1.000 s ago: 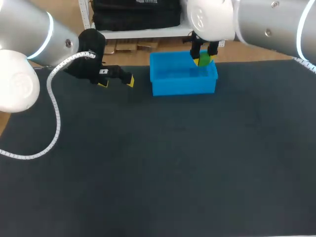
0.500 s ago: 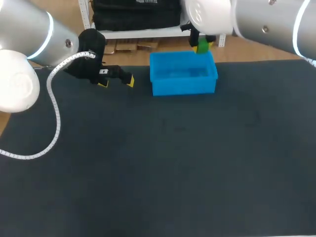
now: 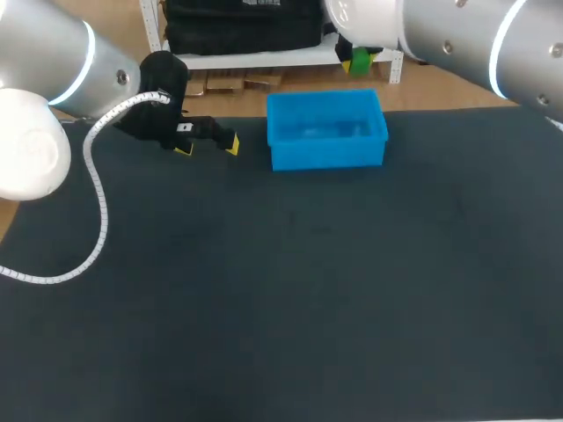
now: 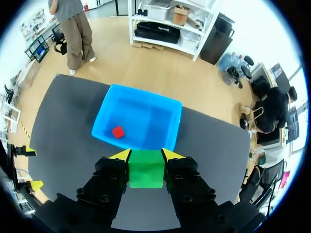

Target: Use the left arm to pick the red cube and place it into the blue plastic box first, then use the right arm to grasp the green cube and put it into the same blue plastic box after the first action is fully finished.

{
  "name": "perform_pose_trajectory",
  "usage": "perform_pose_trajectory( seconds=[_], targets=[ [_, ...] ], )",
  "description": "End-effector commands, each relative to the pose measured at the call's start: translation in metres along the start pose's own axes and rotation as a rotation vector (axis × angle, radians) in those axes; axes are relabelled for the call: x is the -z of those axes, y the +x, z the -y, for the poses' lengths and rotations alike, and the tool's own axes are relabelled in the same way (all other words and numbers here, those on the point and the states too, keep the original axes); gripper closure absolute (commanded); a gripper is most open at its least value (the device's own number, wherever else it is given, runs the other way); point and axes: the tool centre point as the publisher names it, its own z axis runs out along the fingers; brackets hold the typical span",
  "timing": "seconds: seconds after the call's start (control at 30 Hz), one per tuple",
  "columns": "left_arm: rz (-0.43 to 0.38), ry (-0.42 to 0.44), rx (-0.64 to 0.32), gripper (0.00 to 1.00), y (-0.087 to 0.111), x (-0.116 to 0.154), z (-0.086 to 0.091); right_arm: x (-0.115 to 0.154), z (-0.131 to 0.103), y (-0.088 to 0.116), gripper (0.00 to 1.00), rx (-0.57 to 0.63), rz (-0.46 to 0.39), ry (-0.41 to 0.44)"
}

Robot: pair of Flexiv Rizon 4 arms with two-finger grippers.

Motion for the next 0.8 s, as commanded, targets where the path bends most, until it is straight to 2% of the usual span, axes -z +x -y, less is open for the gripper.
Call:
perform_pose_trajectory(
  seconds=[0.03, 0.8],
  targets=[
    [0.003, 0.006, -0.002, 0.0, 0.001, 0.001, -0.001, -0.008, 0.004, -0.024, 1.0, -0.001, -0.04, -0.001],
    [0.003, 0.006, -0.002, 0.0, 0.001, 0.001, -0.001, -0.046, 0.0, -0.05, 1.0, 0.002, -0.051, -0.005]
  ],
)
